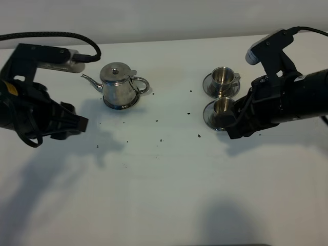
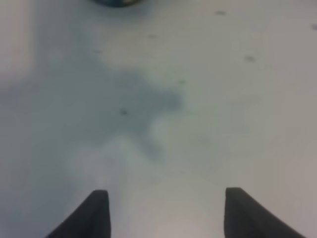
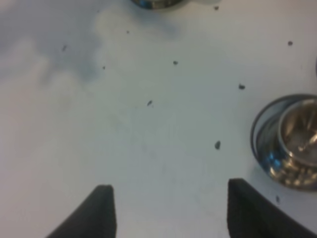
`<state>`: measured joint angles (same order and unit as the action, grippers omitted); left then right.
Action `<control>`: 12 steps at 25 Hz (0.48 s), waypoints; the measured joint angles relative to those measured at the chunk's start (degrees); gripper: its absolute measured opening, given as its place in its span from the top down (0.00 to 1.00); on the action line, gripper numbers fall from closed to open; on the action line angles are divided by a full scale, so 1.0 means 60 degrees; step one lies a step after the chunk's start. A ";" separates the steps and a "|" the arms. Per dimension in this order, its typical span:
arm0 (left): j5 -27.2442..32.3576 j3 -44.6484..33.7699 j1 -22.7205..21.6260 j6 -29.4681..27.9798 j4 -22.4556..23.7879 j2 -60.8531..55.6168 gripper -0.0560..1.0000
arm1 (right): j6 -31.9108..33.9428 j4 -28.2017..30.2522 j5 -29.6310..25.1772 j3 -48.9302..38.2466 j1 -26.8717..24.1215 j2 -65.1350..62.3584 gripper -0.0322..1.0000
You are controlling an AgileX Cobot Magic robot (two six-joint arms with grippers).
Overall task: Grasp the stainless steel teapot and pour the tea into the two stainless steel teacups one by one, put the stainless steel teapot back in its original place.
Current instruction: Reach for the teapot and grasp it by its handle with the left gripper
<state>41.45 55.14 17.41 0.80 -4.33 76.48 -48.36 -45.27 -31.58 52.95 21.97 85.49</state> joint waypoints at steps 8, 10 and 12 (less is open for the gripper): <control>-0.1551 0.0000 0.0000 -0.1415 0.1175 0.0000 0.44 | 0.5047 0.5231 -0.2979 0.1410 0.0000 -0.0319 0.54; -0.1606 0.0057 0.0000 -0.1423 0.1198 0.0096 0.44 | 0.5474 0.5753 -0.3458 0.1445 0.0000 -0.0763 0.55; -0.1615 0.0199 0.0000 -0.1423 0.1222 0.0390 0.44 | 0.5688 0.5902 -0.3839 0.1445 0.0000 -0.1386 0.55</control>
<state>31.76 56.33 17.41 -7.74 3.00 78.82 -14.23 -9.86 -54.62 61.62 21.97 77.17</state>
